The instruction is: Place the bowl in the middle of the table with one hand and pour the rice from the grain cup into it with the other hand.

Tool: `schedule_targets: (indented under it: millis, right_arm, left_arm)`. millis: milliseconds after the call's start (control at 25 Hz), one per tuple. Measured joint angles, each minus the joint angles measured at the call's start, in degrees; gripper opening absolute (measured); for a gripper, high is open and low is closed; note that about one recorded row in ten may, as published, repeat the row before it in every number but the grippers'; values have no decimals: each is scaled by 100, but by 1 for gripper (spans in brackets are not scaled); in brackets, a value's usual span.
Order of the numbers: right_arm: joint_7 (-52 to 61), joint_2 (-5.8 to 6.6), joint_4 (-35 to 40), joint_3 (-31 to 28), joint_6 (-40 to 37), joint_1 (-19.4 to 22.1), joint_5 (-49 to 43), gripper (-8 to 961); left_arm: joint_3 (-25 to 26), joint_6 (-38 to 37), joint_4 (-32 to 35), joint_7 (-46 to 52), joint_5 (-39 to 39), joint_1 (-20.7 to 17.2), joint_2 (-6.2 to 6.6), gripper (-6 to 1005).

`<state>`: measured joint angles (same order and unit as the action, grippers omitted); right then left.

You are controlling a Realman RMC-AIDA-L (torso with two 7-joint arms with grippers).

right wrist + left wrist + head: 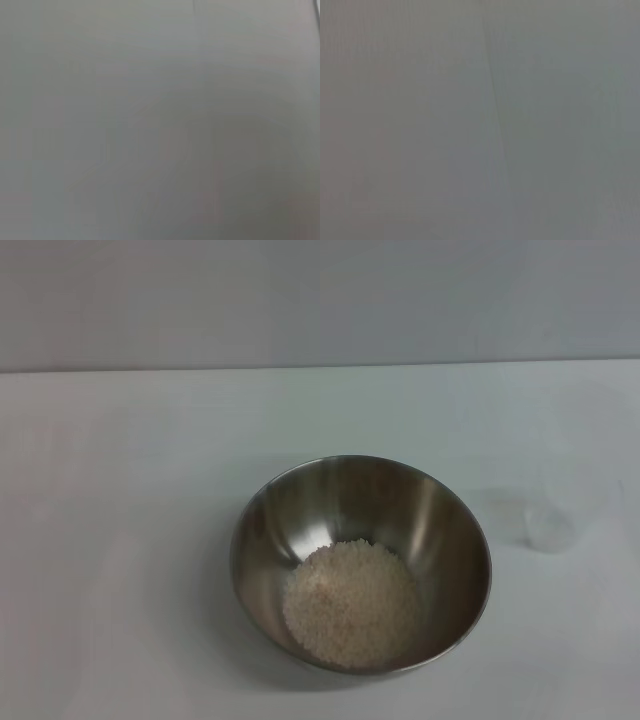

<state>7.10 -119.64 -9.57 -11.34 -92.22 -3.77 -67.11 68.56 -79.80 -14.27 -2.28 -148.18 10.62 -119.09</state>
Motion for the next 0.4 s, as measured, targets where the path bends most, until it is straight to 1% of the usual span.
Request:
schedule_targets:
  millis: [120, 400]
  right_arm:
    - [-73, 0, -12, 7, 0, -39, -28, 829]
    - [-290, 3, -96, 54, -66, -83, -71, 830]
  left_arm:
    - [0, 0, 13, 0, 0, -1, 0, 788]
    - [-9, 39, 22, 52, 63, -31, 0, 791]
